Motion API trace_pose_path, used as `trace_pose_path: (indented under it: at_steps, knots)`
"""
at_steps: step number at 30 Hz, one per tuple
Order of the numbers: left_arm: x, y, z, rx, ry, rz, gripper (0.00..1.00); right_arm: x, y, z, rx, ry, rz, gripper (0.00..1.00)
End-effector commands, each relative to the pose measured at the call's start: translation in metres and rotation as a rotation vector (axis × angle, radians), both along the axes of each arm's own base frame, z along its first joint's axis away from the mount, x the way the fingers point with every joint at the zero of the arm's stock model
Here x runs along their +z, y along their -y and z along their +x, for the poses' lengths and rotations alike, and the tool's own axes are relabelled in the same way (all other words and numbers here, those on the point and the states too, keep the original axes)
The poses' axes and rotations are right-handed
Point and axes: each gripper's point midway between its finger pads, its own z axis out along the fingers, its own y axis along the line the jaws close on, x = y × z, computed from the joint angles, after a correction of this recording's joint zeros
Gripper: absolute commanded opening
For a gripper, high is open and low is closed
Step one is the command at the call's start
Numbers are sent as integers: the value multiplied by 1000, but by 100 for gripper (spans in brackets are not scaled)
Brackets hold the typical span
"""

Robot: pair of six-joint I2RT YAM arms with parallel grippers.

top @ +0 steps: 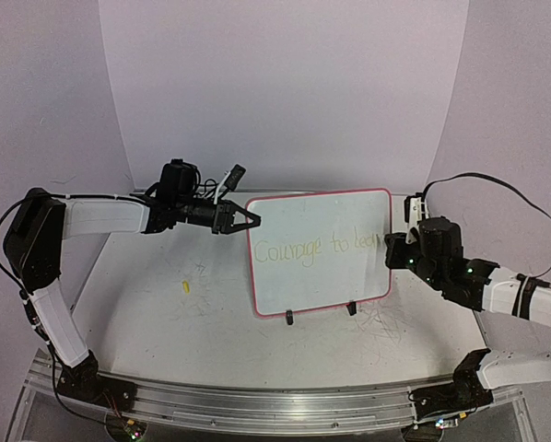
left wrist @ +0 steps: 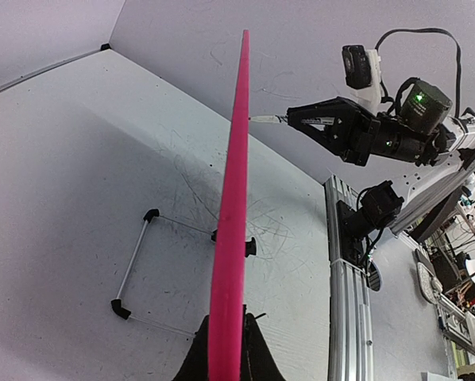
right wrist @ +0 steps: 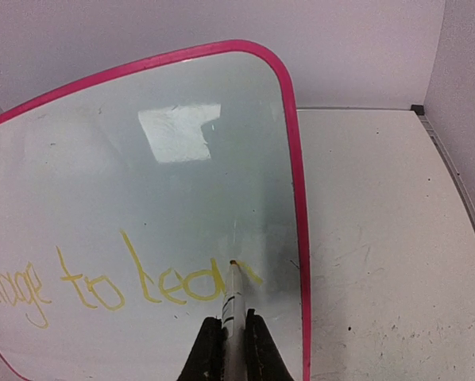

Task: Write a sentence on the whiteboard
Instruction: Write a sentence at the center of the board.

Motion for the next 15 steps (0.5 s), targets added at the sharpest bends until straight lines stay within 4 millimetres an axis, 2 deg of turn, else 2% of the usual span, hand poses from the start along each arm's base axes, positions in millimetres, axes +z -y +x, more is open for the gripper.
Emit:
trace_pose_path:
  at_steps: [1, 6, 15]
  knots:
    - [0, -6, 8, 54, 109, 41, 0, 8, -8, 1, 36, 11, 37, 0]
    - [0, -5, 8, 56, 110, 41, 0, -12, -3, -8, 26, -33, 43, 0]
    - [-1, -5, 8, 54, 108, 42, 0, -14, 10, -9, -30, -31, 20, 0]
